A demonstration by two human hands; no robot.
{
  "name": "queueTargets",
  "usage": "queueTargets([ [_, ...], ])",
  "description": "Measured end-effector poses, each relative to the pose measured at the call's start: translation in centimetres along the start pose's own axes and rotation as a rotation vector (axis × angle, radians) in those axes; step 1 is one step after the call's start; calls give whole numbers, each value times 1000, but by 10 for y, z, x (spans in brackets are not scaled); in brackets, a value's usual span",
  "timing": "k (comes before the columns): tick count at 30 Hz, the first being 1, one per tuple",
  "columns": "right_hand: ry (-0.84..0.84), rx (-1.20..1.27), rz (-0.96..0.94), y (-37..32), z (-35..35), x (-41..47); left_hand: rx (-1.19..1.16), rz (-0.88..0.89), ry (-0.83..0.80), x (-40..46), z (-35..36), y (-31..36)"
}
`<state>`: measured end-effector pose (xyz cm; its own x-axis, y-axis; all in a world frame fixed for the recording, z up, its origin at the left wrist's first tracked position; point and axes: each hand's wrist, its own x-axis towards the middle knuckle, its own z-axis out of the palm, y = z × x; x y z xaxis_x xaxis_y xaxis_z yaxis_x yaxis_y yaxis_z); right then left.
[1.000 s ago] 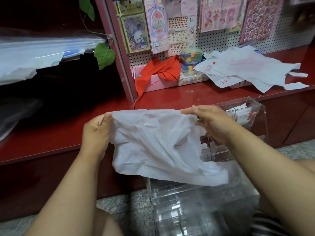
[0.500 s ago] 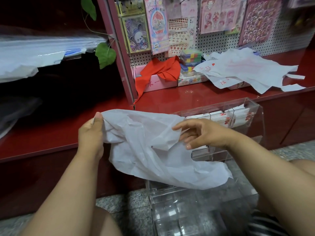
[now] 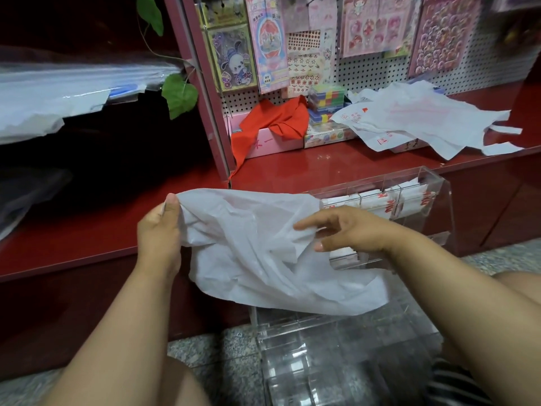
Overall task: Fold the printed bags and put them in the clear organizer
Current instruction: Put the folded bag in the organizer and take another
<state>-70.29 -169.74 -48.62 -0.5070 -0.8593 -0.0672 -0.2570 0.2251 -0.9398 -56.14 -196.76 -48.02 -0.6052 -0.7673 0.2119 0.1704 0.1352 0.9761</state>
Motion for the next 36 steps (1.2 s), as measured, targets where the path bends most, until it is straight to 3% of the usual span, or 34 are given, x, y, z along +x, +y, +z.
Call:
queueTargets([
  [3,53,136,-90,-3,-14,-6,65,48,-42,3,-8,-3],
  [9,157,165,-210,-11,-47,-24,136,80,-88,10,-14,-12],
  [12,78,313,-246,-11,-53,-32,111,61,-82,7,-6,-13],
  [15,6,262,-194,-7,-50,-34,13,4,-11,7,2,-13],
  [19,-9,14,-103,-5,-36,-33,-53,-36,48,6,13,-11],
  [27,201,-328,-116,-8,-10,-32,-99,-77,132,5,26,-12],
  [31,220,-219,-29,-6,-25,-35,-39,-52,124,5,21,-10],
  [36,287,-111,-75,-11,-61,-50,72,-1,113,15,-3,-6],
])
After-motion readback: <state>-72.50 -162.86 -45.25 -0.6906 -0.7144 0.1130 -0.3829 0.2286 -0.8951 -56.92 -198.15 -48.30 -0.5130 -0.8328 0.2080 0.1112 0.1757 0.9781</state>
